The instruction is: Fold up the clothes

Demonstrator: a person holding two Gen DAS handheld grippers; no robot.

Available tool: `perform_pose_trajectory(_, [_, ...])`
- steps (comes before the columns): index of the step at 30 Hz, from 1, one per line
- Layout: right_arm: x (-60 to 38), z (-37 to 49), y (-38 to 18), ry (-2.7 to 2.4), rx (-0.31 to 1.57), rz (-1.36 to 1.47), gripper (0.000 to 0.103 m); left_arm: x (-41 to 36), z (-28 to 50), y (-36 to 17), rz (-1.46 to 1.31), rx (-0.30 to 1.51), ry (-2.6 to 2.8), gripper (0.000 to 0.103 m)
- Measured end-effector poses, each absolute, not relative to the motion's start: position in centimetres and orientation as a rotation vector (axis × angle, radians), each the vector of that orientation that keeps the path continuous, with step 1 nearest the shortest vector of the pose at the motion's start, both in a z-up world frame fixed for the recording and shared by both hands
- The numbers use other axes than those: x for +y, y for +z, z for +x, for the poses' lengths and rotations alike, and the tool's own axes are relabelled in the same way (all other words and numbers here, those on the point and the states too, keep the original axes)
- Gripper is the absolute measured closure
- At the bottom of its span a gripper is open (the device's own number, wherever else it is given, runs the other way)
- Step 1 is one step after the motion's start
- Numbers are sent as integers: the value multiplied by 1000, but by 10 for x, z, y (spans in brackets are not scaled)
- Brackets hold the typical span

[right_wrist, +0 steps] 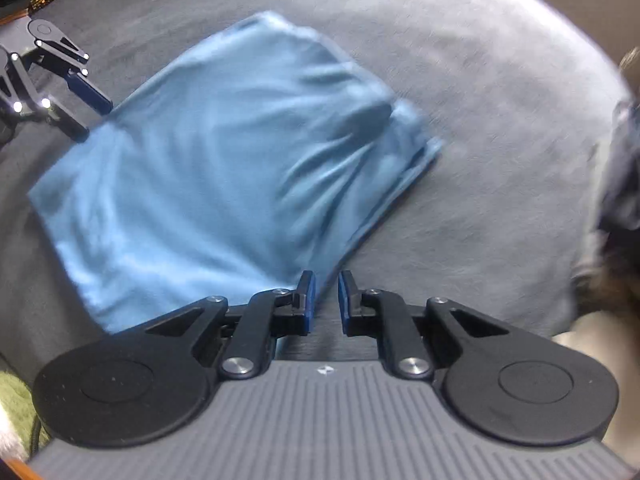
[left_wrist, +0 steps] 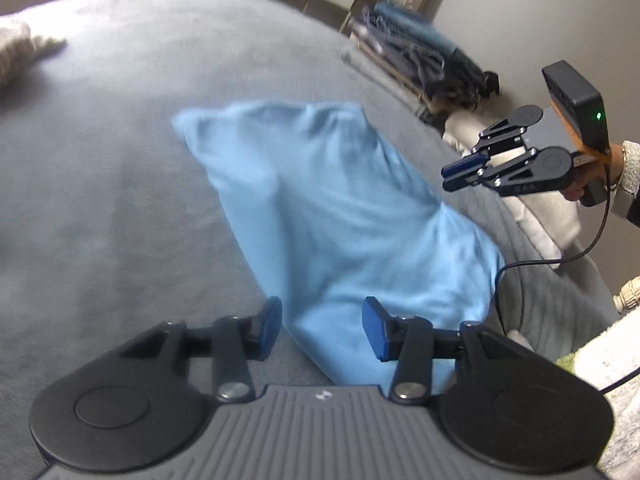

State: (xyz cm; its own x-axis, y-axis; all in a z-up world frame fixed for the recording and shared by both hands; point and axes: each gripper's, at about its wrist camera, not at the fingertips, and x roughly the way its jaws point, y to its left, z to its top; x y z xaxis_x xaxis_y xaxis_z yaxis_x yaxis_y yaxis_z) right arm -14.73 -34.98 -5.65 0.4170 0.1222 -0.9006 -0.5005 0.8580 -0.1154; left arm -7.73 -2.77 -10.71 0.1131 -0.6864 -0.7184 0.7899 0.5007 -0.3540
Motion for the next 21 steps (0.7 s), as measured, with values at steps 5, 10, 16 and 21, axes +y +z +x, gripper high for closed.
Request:
perform_pose_trajectory(5, [-325,-127,-42,473,950,-295,93,-45,-65,-95,109,927,-1129,56])
perform_pose_trajectory(10, [-299,-104,-74,514,982,-295,93,-60,-55,-118,144,963,-1083,57])
perform_pose_trajectory(16, [-311,-93,-65,466,951,-219,94,-36,-40,-108,49,966,-1030,56])
perform_pose_trajectory(21, [-327,-86,-48,415,908,-139,94,-55,-27,-100,15,955,-1080,54])
